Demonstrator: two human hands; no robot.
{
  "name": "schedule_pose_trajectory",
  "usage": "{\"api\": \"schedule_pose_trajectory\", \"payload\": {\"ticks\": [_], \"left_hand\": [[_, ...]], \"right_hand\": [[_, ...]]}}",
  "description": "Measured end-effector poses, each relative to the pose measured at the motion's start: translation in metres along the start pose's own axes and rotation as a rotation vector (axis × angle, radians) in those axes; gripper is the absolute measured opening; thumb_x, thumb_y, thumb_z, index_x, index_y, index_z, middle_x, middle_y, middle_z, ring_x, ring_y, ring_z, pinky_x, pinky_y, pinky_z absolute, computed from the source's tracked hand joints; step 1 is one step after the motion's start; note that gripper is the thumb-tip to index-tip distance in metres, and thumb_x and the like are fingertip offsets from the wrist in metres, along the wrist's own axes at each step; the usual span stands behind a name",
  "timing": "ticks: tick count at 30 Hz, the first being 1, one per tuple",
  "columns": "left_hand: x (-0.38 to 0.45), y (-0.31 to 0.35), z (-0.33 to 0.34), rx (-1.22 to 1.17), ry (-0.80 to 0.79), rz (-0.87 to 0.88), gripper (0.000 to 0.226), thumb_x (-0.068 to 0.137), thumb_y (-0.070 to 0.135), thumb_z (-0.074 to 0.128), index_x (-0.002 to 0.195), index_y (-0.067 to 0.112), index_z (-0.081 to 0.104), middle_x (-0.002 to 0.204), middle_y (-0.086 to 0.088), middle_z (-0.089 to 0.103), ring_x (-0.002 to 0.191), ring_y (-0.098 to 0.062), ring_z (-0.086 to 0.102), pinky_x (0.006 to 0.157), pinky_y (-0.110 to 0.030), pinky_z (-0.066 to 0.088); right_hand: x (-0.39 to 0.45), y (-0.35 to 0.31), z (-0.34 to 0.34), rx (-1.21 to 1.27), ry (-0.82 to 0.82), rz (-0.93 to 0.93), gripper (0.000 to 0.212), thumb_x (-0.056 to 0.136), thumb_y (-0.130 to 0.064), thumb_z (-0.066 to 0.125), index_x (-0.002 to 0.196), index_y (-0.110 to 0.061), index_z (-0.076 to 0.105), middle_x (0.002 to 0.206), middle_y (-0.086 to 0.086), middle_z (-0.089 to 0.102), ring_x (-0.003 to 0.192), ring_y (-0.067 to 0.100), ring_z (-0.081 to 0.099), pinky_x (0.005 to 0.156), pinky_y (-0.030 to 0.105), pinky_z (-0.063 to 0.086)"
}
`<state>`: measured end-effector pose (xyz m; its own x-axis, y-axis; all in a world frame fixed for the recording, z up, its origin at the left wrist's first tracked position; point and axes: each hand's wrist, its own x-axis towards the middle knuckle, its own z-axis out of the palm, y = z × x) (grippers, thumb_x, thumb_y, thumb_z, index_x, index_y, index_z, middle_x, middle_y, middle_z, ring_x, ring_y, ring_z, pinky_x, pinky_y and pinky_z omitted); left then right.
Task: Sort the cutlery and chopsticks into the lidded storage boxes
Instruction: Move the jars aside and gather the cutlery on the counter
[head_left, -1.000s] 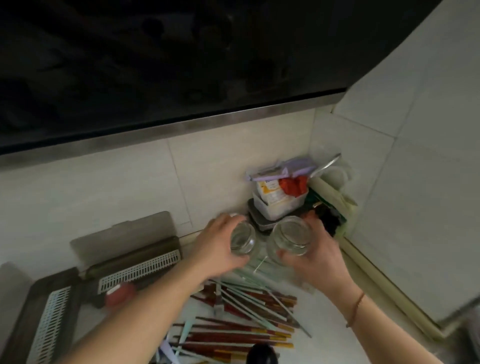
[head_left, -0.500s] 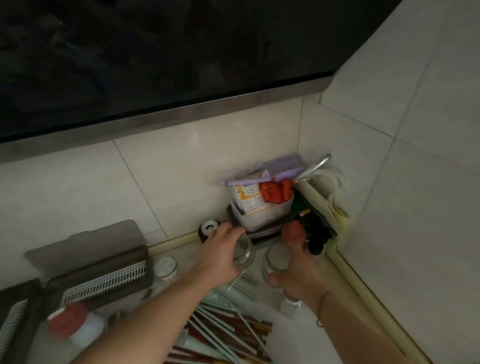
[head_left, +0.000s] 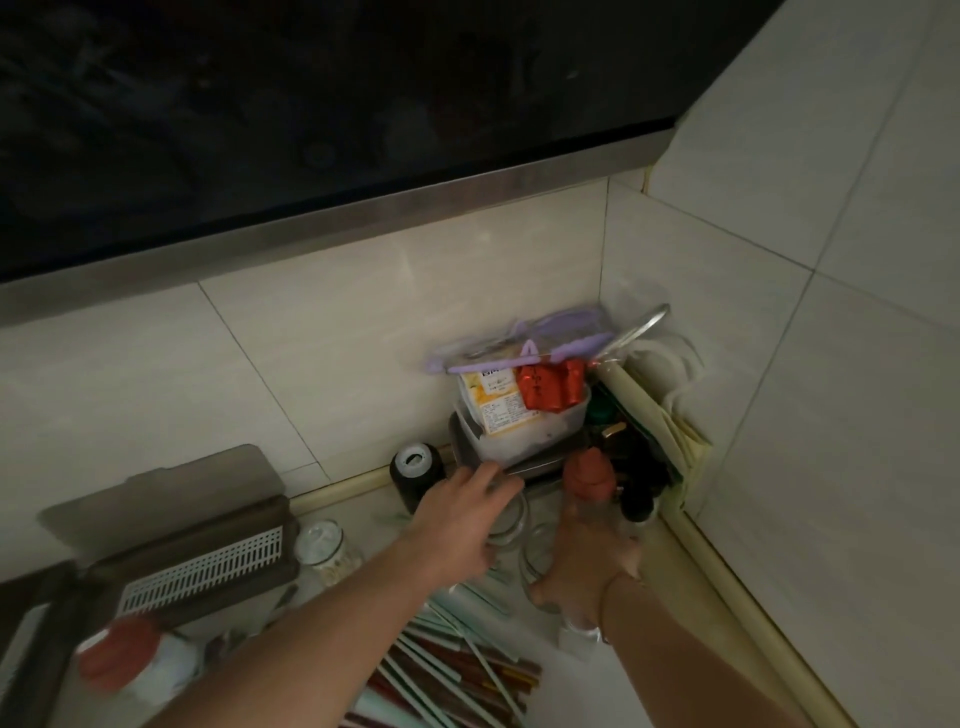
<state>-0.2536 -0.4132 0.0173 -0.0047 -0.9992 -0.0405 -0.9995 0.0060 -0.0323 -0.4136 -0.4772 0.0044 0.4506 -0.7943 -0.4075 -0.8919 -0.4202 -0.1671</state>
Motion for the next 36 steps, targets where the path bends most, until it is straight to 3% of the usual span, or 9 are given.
{"api": "schedule_pose_trajectory", "payload": {"ticks": [5,11,17,23,29,34,36], "left_hand": [[0.016,0.008,0.003,0.063,-0.025,0.123,0.087,0.067,0.02,0.071,0.144,0.023,0.031,0.139,-0.006,0.034,0.118,-0.027,0.04,0.09,-0.038,0.042],[0.042,0.016,-0.005,0.064,-0.067,0.298,0.085,0.064,0.012,0.069,0.142,0.023,0.036,0.132,-0.007,0.04,0.105,-0.029,0.045,0.078,-0.041,0.048],[0.056,0.015,-0.009,0.133,-0.157,0.419,0.084,0.061,0.015,0.071,0.138,0.021,0.041,0.122,-0.006,0.047,0.097,-0.028,0.051,0.083,-0.04,0.042],[0.059,0.017,0.004,0.235,-0.171,0.429,0.08,0.067,0.017,0.068,0.14,0.024,0.037,0.127,-0.001,0.048,0.106,-0.025,0.044,0.085,-0.038,0.032],[0.057,0.019,0.013,0.232,-0.123,0.416,0.071,0.078,0.012,0.06,0.143,0.023,0.032,0.126,-0.006,0.048,0.106,-0.028,0.046,0.083,-0.037,0.031],[0.043,0.015,0.016,0.238,-0.042,0.353,0.07,0.089,0.006,0.047,0.151,0.024,0.019,0.151,-0.019,0.026,0.127,-0.036,0.038,0.099,-0.042,0.035],[0.033,0.012,0.006,0.172,-0.006,0.374,0.069,0.086,0.005,0.05,0.149,0.021,0.025,0.149,-0.017,0.03,0.126,-0.035,0.039,0.098,-0.044,0.038]], "right_hand": [[-0.004,0.008,0.006,0.004,-0.047,0.008,0.099,0.068,-0.05,0.067,0.145,-0.021,0.012,0.132,-0.003,0.051,0.118,0.022,0.053,0.097,0.043,0.041],[-0.01,0.02,0.01,0.041,-0.037,0.013,0.094,0.067,-0.051,0.068,0.139,-0.019,0.017,0.128,-0.005,0.052,0.114,0.019,0.054,0.093,0.039,0.043],[-0.014,0.026,0.013,0.092,-0.071,0.027,0.096,0.064,-0.053,0.07,0.138,-0.022,0.017,0.124,-0.006,0.053,0.111,0.018,0.056,0.089,0.035,0.046],[-0.015,0.024,0.009,0.073,-0.114,0.055,0.111,0.064,-0.053,0.07,0.147,-0.021,0.003,0.128,-0.005,0.05,0.114,0.019,0.055,0.092,0.039,0.046],[-0.016,0.021,0.006,0.035,-0.139,0.05,0.104,0.066,-0.053,0.068,0.144,-0.017,0.009,0.126,-0.005,0.054,0.114,0.02,0.055,0.095,0.043,0.045],[-0.02,0.019,0.001,-0.002,-0.098,0.03,0.113,0.066,-0.064,0.067,0.148,-0.017,0.005,0.132,-0.004,0.052,0.117,0.018,0.054,0.094,0.038,0.046],[-0.024,0.017,-0.008,-0.002,-0.068,0.008,0.115,0.065,-0.067,0.067,0.149,-0.02,0.004,0.135,-0.005,0.049,0.12,0.018,0.051,0.095,0.037,0.045]]}}
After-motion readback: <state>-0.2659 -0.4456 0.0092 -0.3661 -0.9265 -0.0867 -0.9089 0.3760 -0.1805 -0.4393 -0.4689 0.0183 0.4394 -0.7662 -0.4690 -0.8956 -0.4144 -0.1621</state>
